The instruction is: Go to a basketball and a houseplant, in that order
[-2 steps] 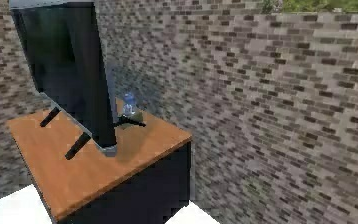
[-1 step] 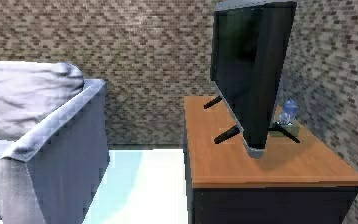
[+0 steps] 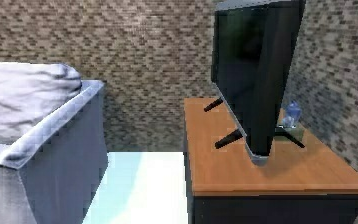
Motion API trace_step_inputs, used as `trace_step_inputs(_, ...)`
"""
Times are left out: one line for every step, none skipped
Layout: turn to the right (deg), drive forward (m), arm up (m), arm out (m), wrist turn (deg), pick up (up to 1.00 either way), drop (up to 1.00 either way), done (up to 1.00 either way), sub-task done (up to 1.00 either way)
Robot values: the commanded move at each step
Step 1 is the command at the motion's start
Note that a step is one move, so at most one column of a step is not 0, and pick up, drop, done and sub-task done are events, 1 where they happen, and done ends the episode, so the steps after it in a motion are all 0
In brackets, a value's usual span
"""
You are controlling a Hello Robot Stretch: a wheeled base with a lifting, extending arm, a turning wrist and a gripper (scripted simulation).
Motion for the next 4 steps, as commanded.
trace_step_inputs(-45.0,0.0,0.0,0.0,0.0,0.0,0.0,0.0,0.0)
trace_step_inputs(-45.0,0.0,0.0,0.0,0.0,0.0,0.0,0.0,0.0)
trace_step_inputs(0.0,1.0,0.0,0.0,0.0,0.0,0.0,0.0,0.0)
trace_step_inputs(-3.0,0.0,0.0,0.0,0.0,0.0,0.0,0.0,0.0)
